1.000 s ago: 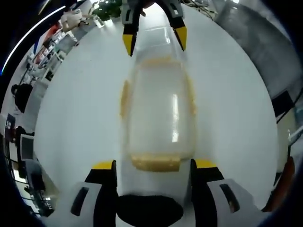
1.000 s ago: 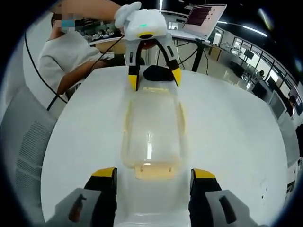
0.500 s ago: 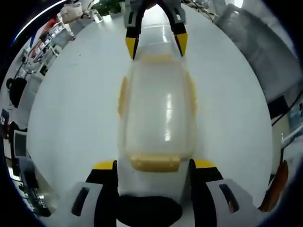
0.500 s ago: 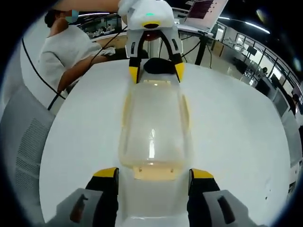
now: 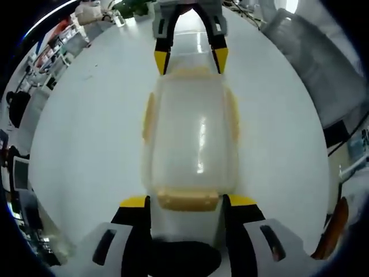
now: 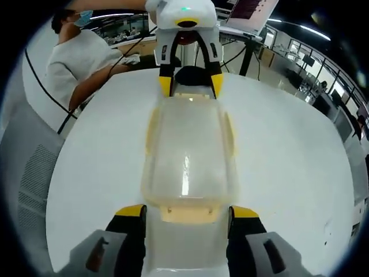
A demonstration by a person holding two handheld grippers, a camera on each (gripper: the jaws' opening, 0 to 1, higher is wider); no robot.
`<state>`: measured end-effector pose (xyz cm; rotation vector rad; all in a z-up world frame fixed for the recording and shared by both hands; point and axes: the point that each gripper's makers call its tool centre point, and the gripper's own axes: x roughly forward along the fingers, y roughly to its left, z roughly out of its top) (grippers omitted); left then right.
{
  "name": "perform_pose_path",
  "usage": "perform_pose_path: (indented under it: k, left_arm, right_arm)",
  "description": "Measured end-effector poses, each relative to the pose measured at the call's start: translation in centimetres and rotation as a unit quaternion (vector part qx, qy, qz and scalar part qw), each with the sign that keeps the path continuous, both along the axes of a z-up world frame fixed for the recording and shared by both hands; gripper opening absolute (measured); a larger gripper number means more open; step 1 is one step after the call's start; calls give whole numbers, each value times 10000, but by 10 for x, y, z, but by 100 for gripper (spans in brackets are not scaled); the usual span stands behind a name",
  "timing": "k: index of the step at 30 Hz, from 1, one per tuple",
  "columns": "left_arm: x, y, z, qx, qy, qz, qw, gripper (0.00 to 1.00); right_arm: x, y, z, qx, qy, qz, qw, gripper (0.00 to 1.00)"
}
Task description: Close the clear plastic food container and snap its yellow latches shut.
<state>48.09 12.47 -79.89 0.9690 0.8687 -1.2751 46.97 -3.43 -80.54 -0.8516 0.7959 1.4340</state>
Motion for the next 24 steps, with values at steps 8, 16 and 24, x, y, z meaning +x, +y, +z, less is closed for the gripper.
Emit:
perform_pose_path:
  k: [8,16,24]
  left_arm:
    - [-3,0,-1,-17,115,-59,9999,46]
    - [-6,0,-2,-31,202,-69,9998,39]
    - [-5,0,-3,-3,233,-43,9997,38]
  right_arm:
    - [-2,0,0,-27,63,4,10000,52]
    - [-1,-1,1,-32,57,103,9999,46]
    - [1,-3,2,-105,39,197,9997,37]
